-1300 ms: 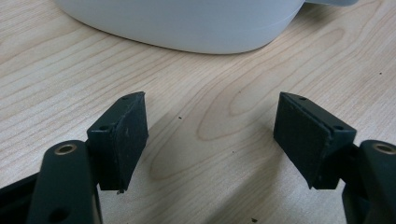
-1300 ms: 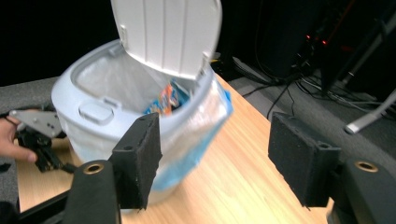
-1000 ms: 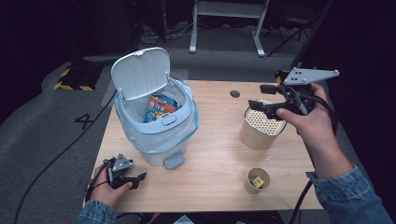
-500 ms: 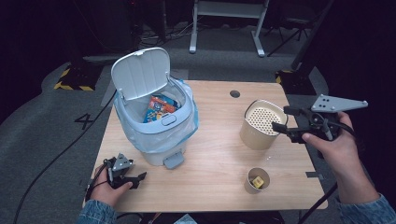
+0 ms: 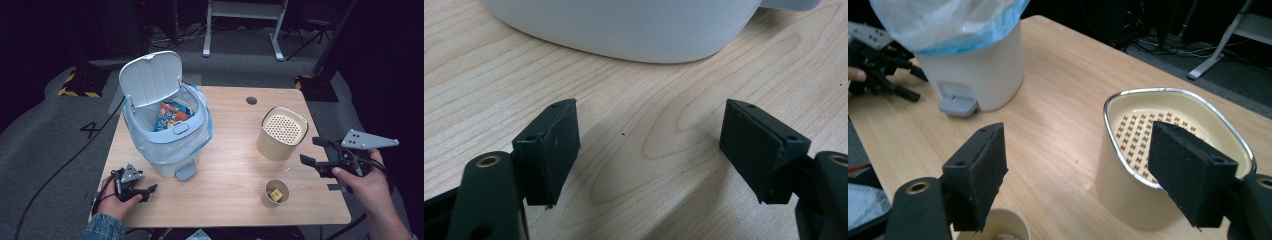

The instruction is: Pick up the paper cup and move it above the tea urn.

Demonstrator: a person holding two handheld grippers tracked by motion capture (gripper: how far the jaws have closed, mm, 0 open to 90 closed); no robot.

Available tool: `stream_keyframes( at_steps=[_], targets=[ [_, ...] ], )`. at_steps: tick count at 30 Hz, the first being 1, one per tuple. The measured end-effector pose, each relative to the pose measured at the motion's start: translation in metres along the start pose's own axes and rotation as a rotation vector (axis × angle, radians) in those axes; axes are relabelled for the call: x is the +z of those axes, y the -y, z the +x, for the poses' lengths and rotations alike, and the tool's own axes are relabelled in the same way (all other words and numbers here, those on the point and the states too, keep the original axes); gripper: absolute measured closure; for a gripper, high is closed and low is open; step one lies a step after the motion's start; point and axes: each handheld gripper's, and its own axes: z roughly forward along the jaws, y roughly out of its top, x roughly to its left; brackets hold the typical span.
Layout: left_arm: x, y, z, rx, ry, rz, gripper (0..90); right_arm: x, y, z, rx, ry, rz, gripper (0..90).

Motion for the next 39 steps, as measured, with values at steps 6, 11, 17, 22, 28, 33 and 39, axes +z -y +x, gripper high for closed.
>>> stream_keyframes(
  at_steps=[6, 11, 17, 22, 28, 33, 39],
  targets=[
    [0.001, 0.000, 0.000, -0.002, 0.000, -0.001, 24.4, 0.000, 0.036, 0.005, -0.041, -0.048, 0.050, 28.1],
    [0.001, 0.000, 0.000, -0.001, 0.001, -0.001, 24.4, 0.001, 0.064, 0.006, -0.022, -0.065, 0.080, 25.0],
    [0.000, 0.000, -0.001, 0.000, -0.005, 0.001, 24.5, 0.008, 0.101, 0.013, 0.024, -0.122, 0.114, 24.8],
    [0.000, 0.000, -0.001, -0.004, -0.004, 0.002, 24.5, 0.018, 0.123, 0.019, 0.035, -0.153, 0.111, 24.8],
    [0.000, 0.001, -0.001, -0.008, -0.003, 0.001, 24.5, 0.038, 0.138, 0.027, 0.006, -0.175, 0.133, 24.9],
    [0.000, 0.001, -0.001, -0.011, -0.002, 0.001, 24.5, 0.058, 0.147, 0.035, -0.011, -0.206, 0.123, 24.8],
    [0.000, 0.001, -0.001, -0.012, -0.002, 0.001, 24.5, 0.079, 0.151, 0.042, -0.030, -0.214, 0.124, 23.7]
  ],
)
